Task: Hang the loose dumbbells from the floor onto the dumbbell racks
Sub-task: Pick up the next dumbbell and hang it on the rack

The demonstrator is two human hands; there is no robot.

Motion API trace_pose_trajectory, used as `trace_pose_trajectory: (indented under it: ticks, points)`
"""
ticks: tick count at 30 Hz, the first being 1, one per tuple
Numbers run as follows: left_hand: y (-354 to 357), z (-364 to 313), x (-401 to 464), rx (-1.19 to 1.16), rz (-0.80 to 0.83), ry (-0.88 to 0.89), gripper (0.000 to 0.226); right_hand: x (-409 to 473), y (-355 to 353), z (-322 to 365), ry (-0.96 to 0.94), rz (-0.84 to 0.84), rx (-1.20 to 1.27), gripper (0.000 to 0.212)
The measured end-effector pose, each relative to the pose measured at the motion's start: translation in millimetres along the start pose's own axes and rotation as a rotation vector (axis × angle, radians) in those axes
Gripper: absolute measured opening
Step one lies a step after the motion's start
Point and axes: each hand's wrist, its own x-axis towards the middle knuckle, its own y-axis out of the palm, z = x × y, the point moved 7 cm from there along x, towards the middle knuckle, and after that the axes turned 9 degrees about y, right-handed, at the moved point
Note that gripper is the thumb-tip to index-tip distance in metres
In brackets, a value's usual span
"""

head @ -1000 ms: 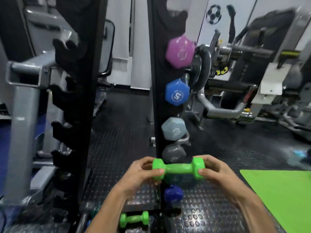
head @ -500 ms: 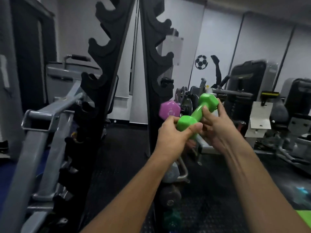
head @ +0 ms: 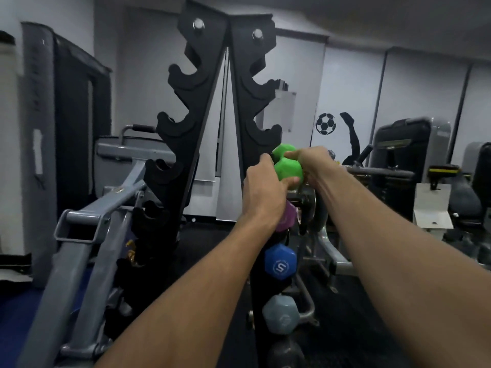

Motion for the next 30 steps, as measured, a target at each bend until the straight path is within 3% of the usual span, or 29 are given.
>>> trace_pose_trajectory:
  ticks: [5,13,18,24,30]
  points:
    - [-9,-6,9,0.078,-0.077,0.016,0.046,13,15,7,0.009,0.083,-0.085,0.013]
    - [-23,3,6,0.252,-0.081,-0.024,0.054,-11,46,-1,0.074,0.255,-0.039,0.016]
    - [-21,2,4,0.275,-0.044,-0.036,0.050,-11,46,2,0.073,0.203,-0.146,0.015]
    - [-24,0,3,0.293,0.008,-0.048,0.043,-14,40,0,0.028,0.154,-0.084,0.018]
    - [-40,21,-19,0.347,0.004,-0.019,0.047,-37,3,-3,-0.189,0.007,-0.112,0.019]
